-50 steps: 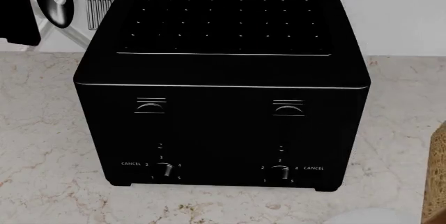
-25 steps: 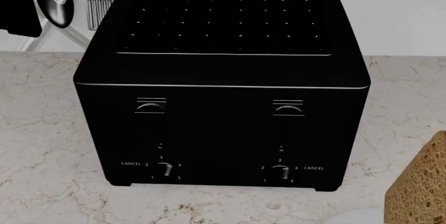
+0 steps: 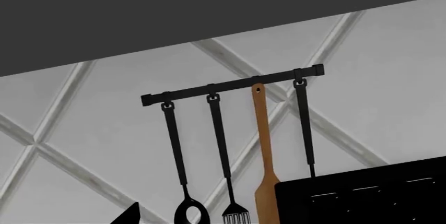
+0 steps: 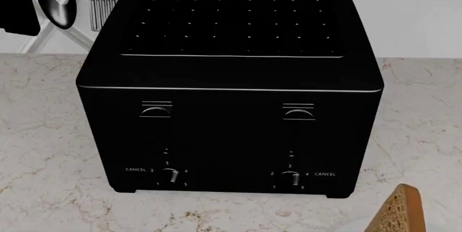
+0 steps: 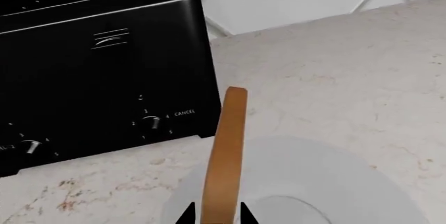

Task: Place the toasted item on a plate.

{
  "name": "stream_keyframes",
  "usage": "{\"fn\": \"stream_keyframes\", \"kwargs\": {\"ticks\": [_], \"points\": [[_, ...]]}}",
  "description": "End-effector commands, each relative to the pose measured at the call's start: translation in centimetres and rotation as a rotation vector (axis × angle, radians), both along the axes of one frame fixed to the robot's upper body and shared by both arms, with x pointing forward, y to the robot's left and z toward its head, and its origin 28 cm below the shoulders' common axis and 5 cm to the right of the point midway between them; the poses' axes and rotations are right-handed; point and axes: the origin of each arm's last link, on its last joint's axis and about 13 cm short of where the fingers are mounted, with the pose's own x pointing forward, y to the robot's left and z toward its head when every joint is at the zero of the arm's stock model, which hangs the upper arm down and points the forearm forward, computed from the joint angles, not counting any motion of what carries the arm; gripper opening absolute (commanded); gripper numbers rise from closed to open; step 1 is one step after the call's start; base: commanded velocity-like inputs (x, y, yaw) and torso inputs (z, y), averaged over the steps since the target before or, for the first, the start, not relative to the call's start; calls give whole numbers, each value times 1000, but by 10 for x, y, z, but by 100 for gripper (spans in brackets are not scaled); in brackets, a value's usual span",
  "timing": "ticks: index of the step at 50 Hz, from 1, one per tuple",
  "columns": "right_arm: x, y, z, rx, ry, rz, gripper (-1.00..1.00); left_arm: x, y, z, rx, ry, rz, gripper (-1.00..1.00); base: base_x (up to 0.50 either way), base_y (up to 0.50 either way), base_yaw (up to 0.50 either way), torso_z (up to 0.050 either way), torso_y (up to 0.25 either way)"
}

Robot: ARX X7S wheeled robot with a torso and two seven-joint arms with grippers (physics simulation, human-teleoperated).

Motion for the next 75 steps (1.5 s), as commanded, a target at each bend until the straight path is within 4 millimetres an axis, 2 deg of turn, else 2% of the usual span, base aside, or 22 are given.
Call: {"fn": "stream_keyframes", "kwargs": {"ticks": [1, 16, 17, 31, 44, 64, 75], "points": [[1, 5, -8, 4, 25, -19, -100, 0, 0, -1, -21, -9, 0, 100, 0, 0, 0, 0, 0], [2, 4, -10, -39, 23, -35, -100, 0, -1, 2, -22, -14, -6, 100, 0, 0, 0, 0, 0], [2, 4, -10, -48, 24, -37, 100, 0, -1, 2, -23, -14, -7, 100, 0, 0, 0, 0, 0], [6, 1, -3, -72, -15, -33, 100, 0, -2, 2, -21, -14, -8, 100, 0, 0, 0, 0, 0], [8, -16, 38, -158, -182, -52, 100, 0, -2, 1, -23, -12, -11, 100, 0, 0, 0, 0, 0], [4, -21, 77, -216, -331, -128, 100, -2, -1, 2, -22, -17, -5, 100, 0, 0, 0, 0, 0], [11, -27, 73, -216, -348, -299, 100, -3, 0, 5, -20, -20, 5, 100, 0, 0, 0, 0, 0]]}}
